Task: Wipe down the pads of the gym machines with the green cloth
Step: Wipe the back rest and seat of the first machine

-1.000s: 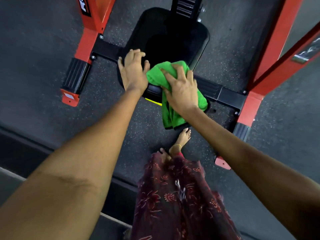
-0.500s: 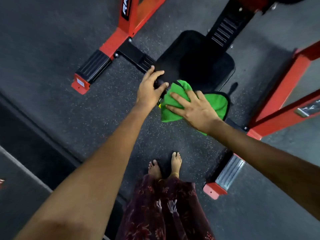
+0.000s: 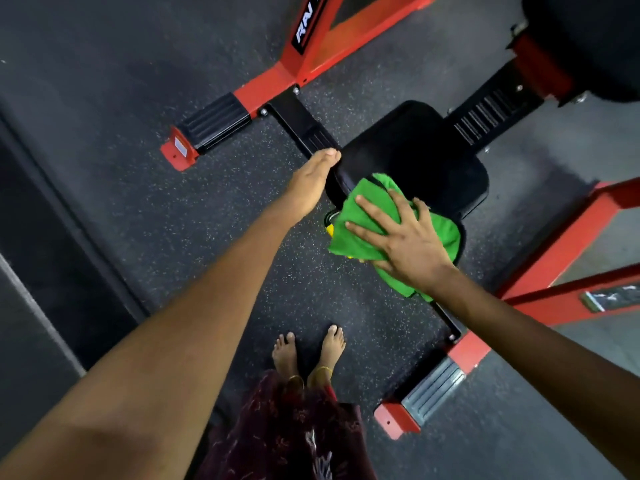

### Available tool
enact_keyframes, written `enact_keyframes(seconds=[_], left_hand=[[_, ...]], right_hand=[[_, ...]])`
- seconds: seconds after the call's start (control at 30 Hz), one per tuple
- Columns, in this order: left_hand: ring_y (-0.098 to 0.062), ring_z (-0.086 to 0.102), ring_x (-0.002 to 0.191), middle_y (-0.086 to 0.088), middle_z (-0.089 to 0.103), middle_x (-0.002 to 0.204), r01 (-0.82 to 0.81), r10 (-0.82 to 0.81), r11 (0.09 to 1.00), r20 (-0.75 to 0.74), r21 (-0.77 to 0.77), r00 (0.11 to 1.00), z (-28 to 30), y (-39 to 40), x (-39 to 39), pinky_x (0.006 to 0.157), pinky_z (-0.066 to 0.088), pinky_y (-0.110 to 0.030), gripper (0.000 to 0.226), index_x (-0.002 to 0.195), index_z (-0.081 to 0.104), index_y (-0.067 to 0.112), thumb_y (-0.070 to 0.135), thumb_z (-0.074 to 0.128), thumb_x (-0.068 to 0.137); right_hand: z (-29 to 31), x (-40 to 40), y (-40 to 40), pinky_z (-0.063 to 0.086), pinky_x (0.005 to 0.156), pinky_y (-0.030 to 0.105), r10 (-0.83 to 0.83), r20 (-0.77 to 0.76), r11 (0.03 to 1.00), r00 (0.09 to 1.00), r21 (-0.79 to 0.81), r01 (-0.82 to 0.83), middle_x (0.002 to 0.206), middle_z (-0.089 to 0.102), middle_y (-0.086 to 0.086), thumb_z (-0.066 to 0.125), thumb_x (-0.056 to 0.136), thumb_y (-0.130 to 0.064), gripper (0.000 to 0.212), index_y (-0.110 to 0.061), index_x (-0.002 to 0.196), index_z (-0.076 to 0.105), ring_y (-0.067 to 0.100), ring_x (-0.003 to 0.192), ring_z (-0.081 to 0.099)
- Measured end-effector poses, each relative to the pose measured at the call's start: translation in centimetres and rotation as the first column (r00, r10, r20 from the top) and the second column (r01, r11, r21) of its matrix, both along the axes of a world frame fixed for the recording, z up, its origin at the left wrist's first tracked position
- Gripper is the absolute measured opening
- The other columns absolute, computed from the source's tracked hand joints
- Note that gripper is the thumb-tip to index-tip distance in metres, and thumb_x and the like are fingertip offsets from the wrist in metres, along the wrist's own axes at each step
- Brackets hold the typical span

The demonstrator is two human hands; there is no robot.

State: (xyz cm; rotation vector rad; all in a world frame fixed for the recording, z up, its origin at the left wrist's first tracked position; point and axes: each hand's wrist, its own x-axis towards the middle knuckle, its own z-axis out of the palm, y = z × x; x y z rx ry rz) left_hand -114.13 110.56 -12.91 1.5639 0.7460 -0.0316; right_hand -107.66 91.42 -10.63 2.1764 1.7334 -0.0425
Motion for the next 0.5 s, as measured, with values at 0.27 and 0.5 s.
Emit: enact_keyframes(seconds=[0.27, 0.5], left_hand=[[-0.01, 0.033, 0.137, -0.004, 0.048, 0.142, -0.169, 0.184, 0.952, 0.035, -0.257, 0.982, 0.6, -0.9, 0.3, 0.113, 0.014, -0.023, 0.053, 0.139, 0.042, 0.006, 0.035, 0.014, 0.105], [-0.02, 0.011, 0.146, -0.005, 0.017, 0.159, 0.225, -0.157, 0.867, -0.185, 0.445, 0.97, 0.2, -3.5, -1.0, 0.118, -0.002, -0.04, 0.068, 0.152, 0.013, 0.017, 0.057, 0.014, 0.097]], right_hand=[[1.1, 0.3, 4.2, 0.028, 0.104, 0.059, 0.004, -0.108, 0.99, 0.994, -0.142, -0.02, 0.16, -0.012, -0.003, 0.054, 0.09, -0.048, 0.07, -0.044, 0.148, 0.016, 0.044, 0.141, 0.009], [1.3, 0.3, 1.4, 0.049, 0.079, 0.057, 0.005, -0.088, 0.993, 0.996, -0.113, -0.015, 0.145, 0.044, 0.011, 0.087, 0.059, -0.036, 0.075, -0.029, 0.128, 0.059, 0.051, 0.111, 0.052]])
